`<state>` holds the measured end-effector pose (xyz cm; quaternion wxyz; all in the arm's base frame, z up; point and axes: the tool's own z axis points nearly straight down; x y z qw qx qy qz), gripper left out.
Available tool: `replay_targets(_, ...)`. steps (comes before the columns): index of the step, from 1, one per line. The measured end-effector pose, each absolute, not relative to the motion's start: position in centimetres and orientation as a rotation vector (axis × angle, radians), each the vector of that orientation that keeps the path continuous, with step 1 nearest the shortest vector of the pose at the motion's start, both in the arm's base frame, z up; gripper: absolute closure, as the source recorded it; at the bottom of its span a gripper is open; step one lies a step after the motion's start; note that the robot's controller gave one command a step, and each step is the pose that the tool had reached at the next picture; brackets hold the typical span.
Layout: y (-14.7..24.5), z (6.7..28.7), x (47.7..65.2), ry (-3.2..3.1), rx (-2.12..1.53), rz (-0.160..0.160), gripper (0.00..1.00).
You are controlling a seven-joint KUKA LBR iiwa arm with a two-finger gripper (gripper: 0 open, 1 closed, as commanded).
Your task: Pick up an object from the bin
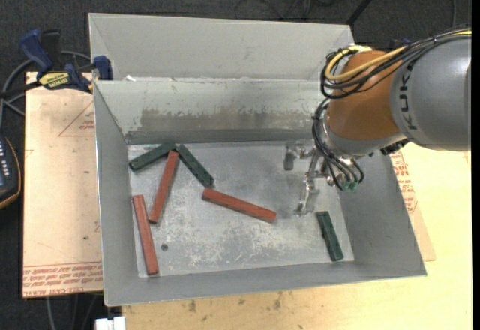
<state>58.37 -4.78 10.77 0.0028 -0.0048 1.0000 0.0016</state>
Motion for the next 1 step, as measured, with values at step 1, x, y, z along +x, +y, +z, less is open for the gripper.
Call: replay_targets(1,1.97,7.50,54.25,3.144,-0.120,0.008,0.00)
